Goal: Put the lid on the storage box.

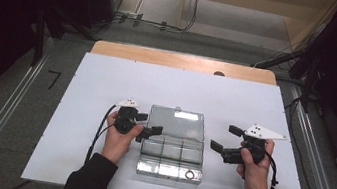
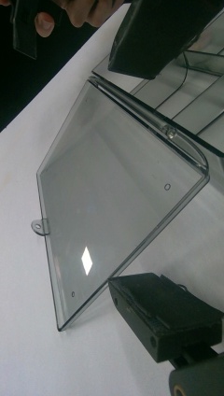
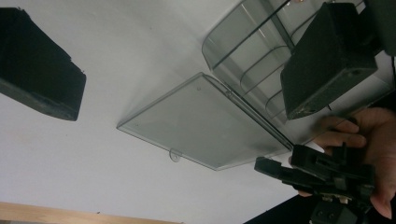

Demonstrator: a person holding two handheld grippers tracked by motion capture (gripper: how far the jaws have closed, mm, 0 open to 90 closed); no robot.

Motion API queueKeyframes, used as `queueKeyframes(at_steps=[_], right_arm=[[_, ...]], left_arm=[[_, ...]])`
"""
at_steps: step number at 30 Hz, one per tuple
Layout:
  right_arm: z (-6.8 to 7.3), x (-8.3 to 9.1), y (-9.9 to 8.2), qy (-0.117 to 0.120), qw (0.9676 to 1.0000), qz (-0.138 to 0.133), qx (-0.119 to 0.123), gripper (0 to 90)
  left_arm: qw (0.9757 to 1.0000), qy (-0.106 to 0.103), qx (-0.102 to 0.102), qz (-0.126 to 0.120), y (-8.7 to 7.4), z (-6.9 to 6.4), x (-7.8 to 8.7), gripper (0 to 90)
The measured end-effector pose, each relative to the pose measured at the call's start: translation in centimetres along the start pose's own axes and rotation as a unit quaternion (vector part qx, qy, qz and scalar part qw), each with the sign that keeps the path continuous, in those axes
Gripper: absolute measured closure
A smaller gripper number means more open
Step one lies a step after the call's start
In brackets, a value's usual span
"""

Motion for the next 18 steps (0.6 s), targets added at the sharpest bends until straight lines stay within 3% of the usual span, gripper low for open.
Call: queueKeyframes(at_steps=[6, 13, 18], right_arm=[[-0.1, -0.8, 0.6, -0.001, 1.0000, 0.004, -0.008, 0.0], [-0.7, -1.7, 1.1, 0.010, 0.9983, 0.002, -0.058, 0.0], [-0.9, -2.7, 1.1, 0.007, 0.9967, 0.016, -0.079, 0.0]], left_arm=[[1.0000, 0.002, 0.002, 0.002, -0.1, 0.0, -0.1, 0.3], [1.0000, -0.001, 0.001, 0.005, -0.1, 0.0, -0.2, 0.3], [1.0000, -0.004, 0.003, -0.003, 0.1, -0.2, -0.1, 0.7]])
Point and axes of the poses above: each handheld gripper's, and its own axes: x roughly backward along the jaws, y roughly out of its top, z roughly to its left, the point moved 1 cm from there along -x, roughly forward along the jaws, and after that the axes turned 7 degrees about -y, right-handed, at the moved point
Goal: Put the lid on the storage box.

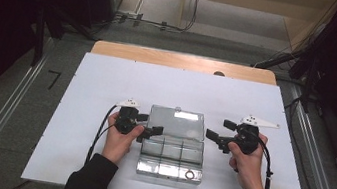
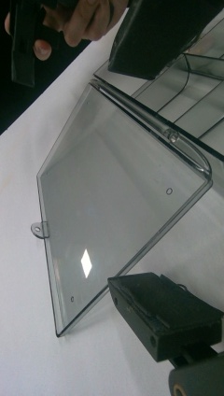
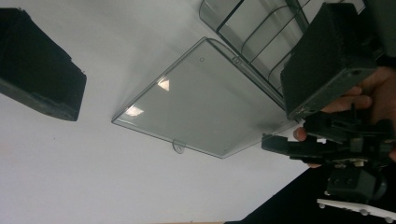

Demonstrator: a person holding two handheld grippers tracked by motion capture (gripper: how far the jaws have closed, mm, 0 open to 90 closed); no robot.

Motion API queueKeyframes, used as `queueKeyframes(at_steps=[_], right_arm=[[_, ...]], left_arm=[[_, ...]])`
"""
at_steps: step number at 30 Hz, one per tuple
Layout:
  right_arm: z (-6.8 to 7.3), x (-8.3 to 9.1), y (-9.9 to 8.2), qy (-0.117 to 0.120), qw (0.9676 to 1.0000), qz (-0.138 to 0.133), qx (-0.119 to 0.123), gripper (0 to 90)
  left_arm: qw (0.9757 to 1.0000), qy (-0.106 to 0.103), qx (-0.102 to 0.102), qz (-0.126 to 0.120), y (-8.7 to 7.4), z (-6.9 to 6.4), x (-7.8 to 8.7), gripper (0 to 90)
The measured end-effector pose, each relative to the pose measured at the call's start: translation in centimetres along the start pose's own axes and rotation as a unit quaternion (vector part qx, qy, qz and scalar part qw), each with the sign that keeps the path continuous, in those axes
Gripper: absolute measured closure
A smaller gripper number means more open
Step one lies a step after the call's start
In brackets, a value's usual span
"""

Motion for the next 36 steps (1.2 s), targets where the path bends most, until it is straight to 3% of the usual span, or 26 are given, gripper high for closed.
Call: queueKeyframes(at_steps=[4, 10, 12, 18, 36], right_arm=[[0.2, -0.9, 0.0, -0.001, 0.9999, 0.008, -0.013, 2.9], [0.8, -2.3, -0.4, 0.018, 0.9979, 0.042, -0.047, 5.5], [0.9, -2.8, -0.6, 0.017, 0.9970, 0.052, -0.054, 5.7], [0.7, -3.4, -0.9, 0.005, 0.9946, 0.059, -0.085, 15.1], [0.7, -5.1, -2.2, -0.006, 0.9900, 0.090, -0.108, 32.8]], left_arm=[[1.0000, 0.005, 0.005, -0.004, 0.1, -0.1, 0.1, 3.2], [0.9997, 0.017, 0.014, -0.005, 0.2, -0.1, 0.0, 7.9], [0.9994, 0.030, 0.018, -0.006, 0.2, -0.1, 0.0, 12.1], [0.9987, 0.038, 0.032, -0.004, 0.3, 0.2, 0.0, 17.8], [0.9967, 0.049, 0.064, 0.013, 0.0, 0.6, -0.3, 25.6]])
Point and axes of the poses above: each handheld gripper's, and its own axes: x roughly backward along the jaws, y roughly out of its top, z roughly to its left, the point moved 1 cm from there along -x, roughly forward along the jaws, and after that the axes turned 7 degrees about -y, right-handed, at the moved point
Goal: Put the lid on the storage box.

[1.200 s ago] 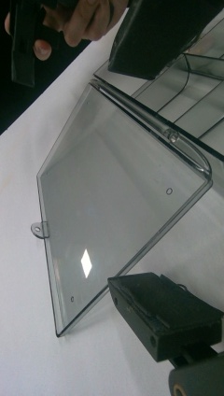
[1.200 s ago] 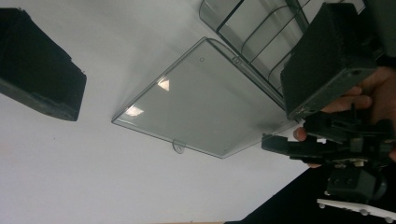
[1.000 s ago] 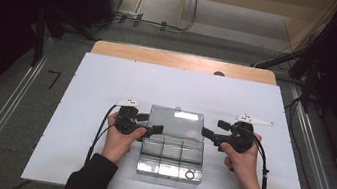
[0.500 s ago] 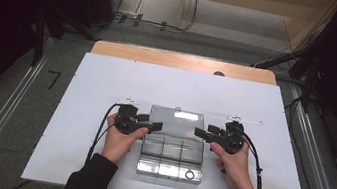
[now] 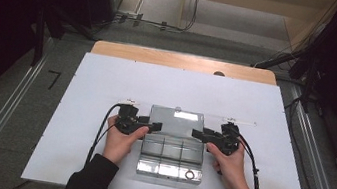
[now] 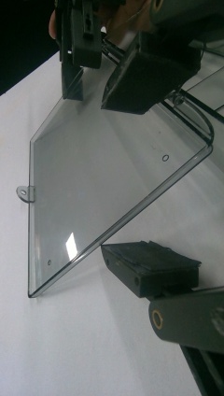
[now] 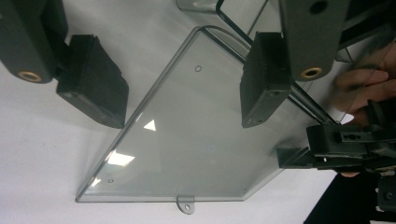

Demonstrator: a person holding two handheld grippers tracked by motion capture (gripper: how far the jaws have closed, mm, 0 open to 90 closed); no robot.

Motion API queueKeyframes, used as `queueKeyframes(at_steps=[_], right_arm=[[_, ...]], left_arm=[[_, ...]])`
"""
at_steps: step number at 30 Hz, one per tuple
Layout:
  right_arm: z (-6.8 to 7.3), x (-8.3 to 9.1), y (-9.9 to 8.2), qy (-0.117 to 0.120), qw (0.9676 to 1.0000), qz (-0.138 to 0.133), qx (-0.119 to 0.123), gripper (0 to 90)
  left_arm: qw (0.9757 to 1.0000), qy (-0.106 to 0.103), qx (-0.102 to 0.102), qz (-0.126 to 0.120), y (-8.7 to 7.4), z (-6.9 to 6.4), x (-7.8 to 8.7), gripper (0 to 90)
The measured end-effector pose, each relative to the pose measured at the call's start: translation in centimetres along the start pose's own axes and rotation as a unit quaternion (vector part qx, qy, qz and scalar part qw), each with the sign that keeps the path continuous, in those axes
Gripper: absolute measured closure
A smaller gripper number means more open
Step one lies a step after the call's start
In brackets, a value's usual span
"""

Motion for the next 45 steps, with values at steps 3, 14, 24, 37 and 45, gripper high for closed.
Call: queueKeyframes(at_steps=[3, 14, 24, 37, 45], right_arm=[[0.0, -0.1, -0.1, -0.002, 1.0000, 0.005, -0.006, 35.6], [-0.1, 0.0, -0.2, 0.010, 0.9999, -0.004, -0.006, 44.3], [0.1, 0.7, 0.0, 0.019, 0.9994, -0.027, 0.009, 56.0], [0.4, 2.0, 0.0, 0.043, 0.9965, -0.058, 0.042, 71.1], [0.9, 2.5, -0.1, 0.024, 0.9936, -0.070, 0.086, 71.6]], left_arm=[[1.0000, -0.004, 0.004, 0.004, 0.0, 0.1, -0.1, 29.5], [0.9997, -0.026, 0.005, -0.001, 0.0, 0.0, 0.0, 39.8], [0.9989, -0.042, -0.011, -0.016, 0.3, -0.1, 0.8, 54.6], [0.9966, -0.060, -0.049, -0.030, 0.5, -1.1, 2.0, 69.4], [0.9956, -0.067, -0.061, -0.023, 0.5, -1.2, 2.2, 70.1]])
Point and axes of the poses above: each handheld gripper's, and its own axes: x roughly backward along the jaws, y roughly out of its top, z roughly to its left, the point moved 1 cm from there along -x, roughly forward along the jaws, and after that the axes turned 7 degrees about -y, right-handed, at the moved point
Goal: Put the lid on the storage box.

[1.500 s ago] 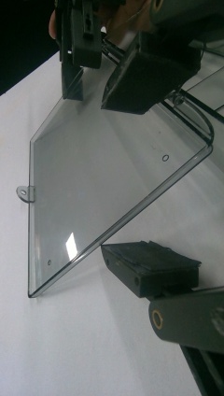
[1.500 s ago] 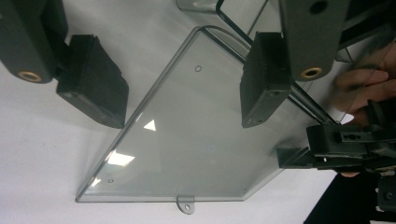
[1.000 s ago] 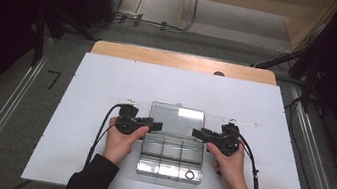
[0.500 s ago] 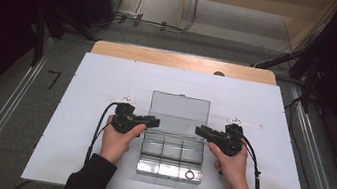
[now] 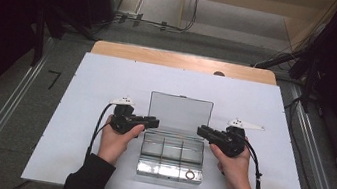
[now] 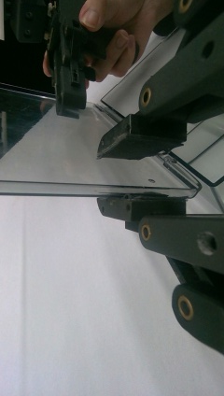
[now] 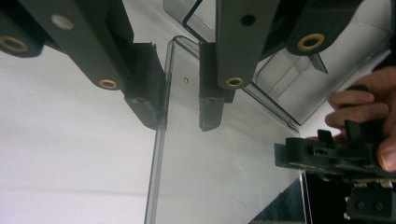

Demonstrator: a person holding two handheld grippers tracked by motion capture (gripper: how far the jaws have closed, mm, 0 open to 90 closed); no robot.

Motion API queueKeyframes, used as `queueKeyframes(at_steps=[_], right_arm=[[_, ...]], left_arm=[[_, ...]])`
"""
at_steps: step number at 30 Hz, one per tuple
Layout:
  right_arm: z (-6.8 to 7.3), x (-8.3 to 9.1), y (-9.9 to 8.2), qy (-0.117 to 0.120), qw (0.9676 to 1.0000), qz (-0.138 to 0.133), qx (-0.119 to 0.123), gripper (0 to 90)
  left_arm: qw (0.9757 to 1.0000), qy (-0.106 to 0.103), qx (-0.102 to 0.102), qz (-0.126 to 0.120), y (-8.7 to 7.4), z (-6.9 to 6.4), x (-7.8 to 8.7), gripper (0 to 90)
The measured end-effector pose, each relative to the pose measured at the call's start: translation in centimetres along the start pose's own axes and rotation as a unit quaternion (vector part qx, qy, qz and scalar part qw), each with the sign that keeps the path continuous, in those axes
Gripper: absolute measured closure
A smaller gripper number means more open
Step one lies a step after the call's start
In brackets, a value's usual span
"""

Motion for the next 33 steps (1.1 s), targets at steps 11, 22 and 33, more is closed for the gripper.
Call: queueKeyframes(at_steps=[11, 22, 33], right_arm=[[0.4, 0.4, -0.2, -0.014, 0.9985, -0.016, 0.050, 72.2], [1.0, 0.8, -0.2, -0.034, 0.9960, -0.017, 0.081, 71.6], [1.6, 1.7, 0.4, -0.022, 0.9963, -0.025, 0.079, 61.5]], left_arm=[[0.9991, 0.025, -0.035, 0.000, 1.4, -1.3, -1.0, 54.1], [0.9964, 0.038, -0.073, -0.019, 1.6, -2.0, -0.4, 59.2], [0.9952, 0.035, -0.089, -0.021, 1.2, -2.9, 0.0, 58.9]])
Point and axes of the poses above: each handheld gripper's, and its own axes: x roughly backward along the jaws, y roughly out of its top, z roughly to its left, the point moved 1 cm from there along -x, roughly forward along the jaws, and after that the axes turned 7 degrees about -y, right-handed, at the moved point
